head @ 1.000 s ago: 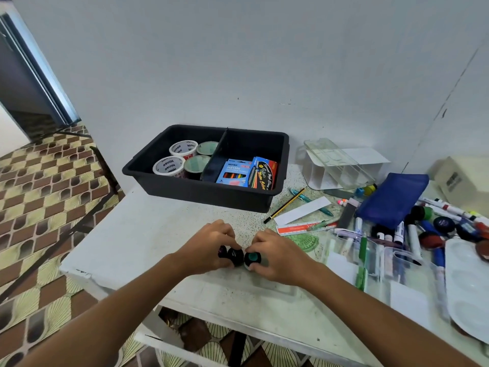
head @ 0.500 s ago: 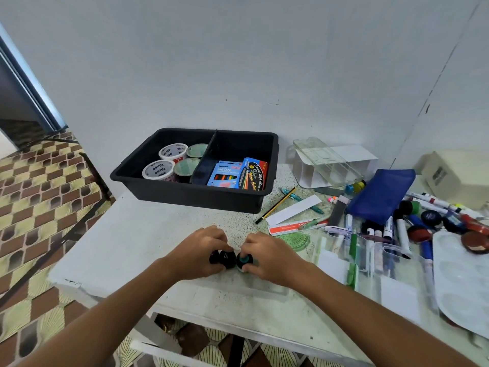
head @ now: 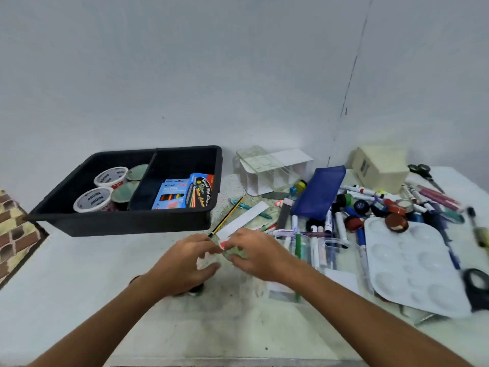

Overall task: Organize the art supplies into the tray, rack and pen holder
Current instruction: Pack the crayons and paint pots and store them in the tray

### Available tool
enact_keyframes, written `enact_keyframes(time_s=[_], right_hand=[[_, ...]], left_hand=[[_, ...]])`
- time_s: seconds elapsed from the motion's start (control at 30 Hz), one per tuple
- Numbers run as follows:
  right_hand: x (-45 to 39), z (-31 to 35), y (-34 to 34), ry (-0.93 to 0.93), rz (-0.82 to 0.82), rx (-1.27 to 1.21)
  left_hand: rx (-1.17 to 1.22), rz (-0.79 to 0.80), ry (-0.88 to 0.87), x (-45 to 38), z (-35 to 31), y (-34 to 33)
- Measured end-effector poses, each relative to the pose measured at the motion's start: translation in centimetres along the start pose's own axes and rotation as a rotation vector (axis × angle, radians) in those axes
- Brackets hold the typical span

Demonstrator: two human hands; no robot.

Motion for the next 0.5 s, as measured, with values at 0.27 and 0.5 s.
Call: enact_keyframes(time_s=[0.27, 0.5], right_hand=[[8.6, -13.9, 6.8, -0.394, -0.217, -0.007], [17.6, -24.6, 8.8, -0.738, -0.281, 0.209]], left_hand=[[0.089, 0.012, -0.181, -11.5, -8.4, -8.4], [-0.185, 0.089, -0.123, -21.8, -13.4, -16.6]])
Point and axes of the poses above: each hand's wrist, its own x-axis away from the middle knuckle, its own y-axis out of the back of the hand, z = x × y, the point moved 6 cm from there along -x, towards the middle knuckle, and after that the axes turned 15 degrees about x, right-handed, at the moved point
